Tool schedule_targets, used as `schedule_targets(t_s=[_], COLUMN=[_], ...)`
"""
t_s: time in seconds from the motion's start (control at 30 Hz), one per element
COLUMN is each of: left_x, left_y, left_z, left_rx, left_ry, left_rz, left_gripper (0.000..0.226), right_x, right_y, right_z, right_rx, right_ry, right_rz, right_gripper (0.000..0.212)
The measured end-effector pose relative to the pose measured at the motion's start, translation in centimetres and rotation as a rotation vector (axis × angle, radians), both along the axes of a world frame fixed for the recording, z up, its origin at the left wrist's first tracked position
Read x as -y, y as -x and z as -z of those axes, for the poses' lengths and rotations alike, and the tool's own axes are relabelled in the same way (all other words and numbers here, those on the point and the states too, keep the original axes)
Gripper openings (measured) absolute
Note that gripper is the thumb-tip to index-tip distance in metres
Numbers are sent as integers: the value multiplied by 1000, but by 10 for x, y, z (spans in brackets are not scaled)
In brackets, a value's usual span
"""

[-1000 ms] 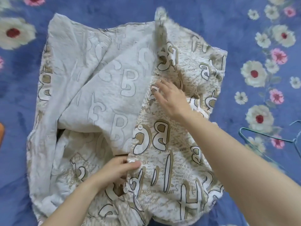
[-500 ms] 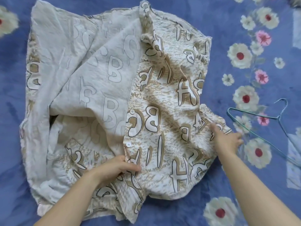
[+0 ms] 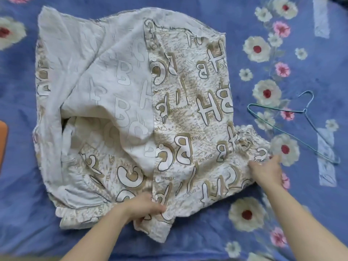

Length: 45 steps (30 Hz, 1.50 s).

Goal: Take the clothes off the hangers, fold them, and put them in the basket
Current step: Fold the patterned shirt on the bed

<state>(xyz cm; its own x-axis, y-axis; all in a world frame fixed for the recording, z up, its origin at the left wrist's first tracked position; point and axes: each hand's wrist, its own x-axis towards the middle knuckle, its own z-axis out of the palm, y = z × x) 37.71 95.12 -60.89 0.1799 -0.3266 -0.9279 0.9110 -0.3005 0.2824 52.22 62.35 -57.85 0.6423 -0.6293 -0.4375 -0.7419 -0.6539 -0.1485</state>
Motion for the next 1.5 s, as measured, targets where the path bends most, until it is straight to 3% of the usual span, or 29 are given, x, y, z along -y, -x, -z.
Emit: schedule_targets(t_s=[0.13, 0.27, 0.4, 0.57, 0.7, 0.9, 1.07, 1.2, 1.33, 1.5], left_x=[0, -7, -16, -37, -55, -74, -86, -90, -88, -94], left_y=[-27, -60, -105, -179, -232, -305, -374, -398, -409, -451], left_z=[-20, -20, -27, -16, 7, 35, 42, 49, 54, 33], left_rx=[69, 152, 222, 525, 578, 683, 730, 732, 800, 954], left_ry=[-49, -59, -144, -395, -411, -317, -279, -307, -415, -545], left_rz=[84, -37, -46, -279, -356, -571, -652, -671, -734, -828], left_gripper=[44, 47, 33, 14, 51, 38, 55, 36, 11, 20], right_x=[-30, -85, -147, -219, -257, -270, -250, -220, -191, -168], right_y=[-23, -51, -89, -145, -201, -287, -345, -364, -363, -382], right_z=[-7, -10, -8, 13, 27, 43, 48, 49, 45, 21], right_rx=[77, 176, 153, 125, 173, 287, 231, 164, 109, 422], right_ry=[84, -26, -177, -272, -275, -166, -86, -60, 161, 180], right_rz=[-163, -504, -765, -943, -920, -850, -713, -667, -726, -604], right_gripper=[61, 46, 42, 52, 50, 41, 41, 28, 17, 15])
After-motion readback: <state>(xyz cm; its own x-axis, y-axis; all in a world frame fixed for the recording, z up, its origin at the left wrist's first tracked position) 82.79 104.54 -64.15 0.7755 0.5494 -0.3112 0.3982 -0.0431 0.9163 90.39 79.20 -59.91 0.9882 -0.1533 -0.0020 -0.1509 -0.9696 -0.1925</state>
